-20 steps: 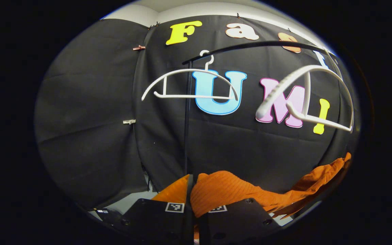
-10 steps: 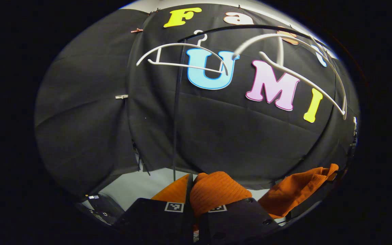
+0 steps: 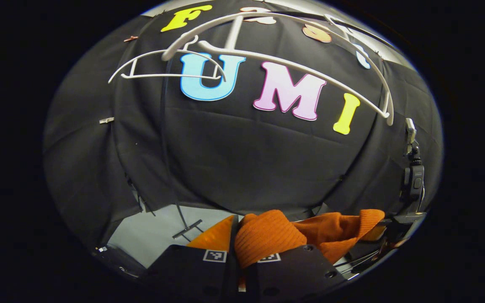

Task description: Grasp the clothes on the hanger with both hands and then place them into the laundry hamper below.

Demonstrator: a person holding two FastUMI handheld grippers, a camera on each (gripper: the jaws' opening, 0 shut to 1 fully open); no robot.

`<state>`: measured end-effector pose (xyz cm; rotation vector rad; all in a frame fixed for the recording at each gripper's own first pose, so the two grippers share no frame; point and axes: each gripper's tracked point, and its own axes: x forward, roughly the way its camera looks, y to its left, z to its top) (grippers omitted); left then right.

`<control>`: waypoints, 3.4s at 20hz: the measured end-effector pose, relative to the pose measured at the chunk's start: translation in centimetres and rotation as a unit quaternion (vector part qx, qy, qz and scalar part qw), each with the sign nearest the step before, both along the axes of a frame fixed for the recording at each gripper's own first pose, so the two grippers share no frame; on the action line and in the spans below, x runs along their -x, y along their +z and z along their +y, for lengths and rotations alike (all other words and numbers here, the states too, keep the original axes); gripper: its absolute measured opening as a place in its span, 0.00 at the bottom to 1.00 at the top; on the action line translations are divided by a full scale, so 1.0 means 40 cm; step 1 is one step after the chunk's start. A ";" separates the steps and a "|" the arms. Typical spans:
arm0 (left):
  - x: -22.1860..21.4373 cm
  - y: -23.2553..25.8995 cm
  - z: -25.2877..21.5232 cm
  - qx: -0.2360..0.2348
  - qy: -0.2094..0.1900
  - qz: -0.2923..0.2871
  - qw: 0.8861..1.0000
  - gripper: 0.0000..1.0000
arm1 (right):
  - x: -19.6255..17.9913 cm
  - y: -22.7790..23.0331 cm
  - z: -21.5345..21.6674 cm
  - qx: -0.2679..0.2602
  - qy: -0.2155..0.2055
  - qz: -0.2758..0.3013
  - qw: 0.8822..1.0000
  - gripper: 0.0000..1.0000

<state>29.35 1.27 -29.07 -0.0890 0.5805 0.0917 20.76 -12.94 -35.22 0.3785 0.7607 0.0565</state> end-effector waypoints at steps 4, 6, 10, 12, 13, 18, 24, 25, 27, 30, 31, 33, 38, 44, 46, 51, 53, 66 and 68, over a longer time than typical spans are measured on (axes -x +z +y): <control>-0.009 -0.028 -0.033 0.012 -0.011 0.015 1.000 0.14 | 0.004 0.007 0.054 -0.010 0.022 0.005 1.000 0.14; -0.011 -0.043 -0.045 0.015 -0.014 0.025 0.999 0.15 | 0.012 0.000 0.075 -0.003 0.042 0.011 0.999 0.15; 0.004 -0.066 -0.055 0.018 -0.020 0.044 0.999 0.15 | 0.019 -0.007 0.092 0.009 0.069 0.023 0.997 0.15; 0.010 -0.083 -0.056 0.025 -0.017 0.054 0.998 0.17 | 0.027 -0.033 0.088 0.024 0.072 0.038 0.996 0.15; 0.013 -0.098 -0.056 0.029 -0.016 0.060 0.998 0.17 | 0.028 -0.049 0.093 0.030 0.074 0.047 0.996 0.15; 0.061 -0.165 0.011 0.007 0.013 0.123 0.992 0.55 | 0.039 -0.086 0.076 0.048 0.077 0.070 0.993 0.76; 0.053 -0.130 0.032 0.023 0.031 0.104 0.994 0.90 | 0.032 -0.048 0.066 0.050 0.070 0.055 0.995 0.89; 0.057 -0.124 0.032 0.022 0.031 0.099 0.994 0.90 | 0.031 -0.046 0.067 0.050 0.071 0.055 0.995 0.89; 0.059 -0.109 0.029 0.025 0.030 0.089 0.995 0.90 | 0.041 -0.041 0.063 0.050 0.069 0.055 0.995 0.90; 0.063 -0.080 0.029 0.020 0.026 0.070 0.997 0.90 | 0.057 -0.028 0.064 0.052 0.060 0.051 0.995 0.90; 0.063 -0.076 0.028 0.021 0.023 0.064 0.997 0.90 | 0.063 -0.016 0.070 0.050 0.058 0.048 0.996 0.89; 0.070 -0.045 0.023 0.027 0.018 0.045 0.998 0.84 | 0.077 0.011 0.080 0.055 0.054 0.037 0.996 0.90; 0.149 0.062 0.006 0.026 0.017 -0.018 0.999 0.93 | 0.150 0.084 0.124 0.068 0.041 0.008 0.997 0.98; 0.319 0.167 0.033 0.020 -0.010 -0.065 0.998 0.95 | 0.276 0.185 0.189 0.092 0.014 -0.031 0.995 0.99; 0.380 0.204 0.048 0.016 -0.021 -0.081 0.996 0.95 | 0.325 0.230 0.219 0.098 0.002 -0.050 0.994 0.98; 0.533 0.303 0.063 0.007 -0.059 -0.122 0.991 0.95 | 0.463 0.391 0.258 0.131 -0.040 -0.115 0.984 0.98; 0.595 0.357 0.058 0.004 -0.076 -0.139 0.987 0.95 | 0.510 0.456 0.279 0.140 -0.051 -0.137 0.979 0.98; 0.724 0.726 -0.085 -0.027 -0.146 -0.283 0.948 0.95 | 0.634 0.934 0.269 0.149 -0.121 -0.340 0.920 0.97; 0.726 0.763 -0.106 -0.032 -0.142 -0.299 0.943 0.92 | 0.632 0.959 0.270 0.142 -0.117 -0.358 0.915 1.00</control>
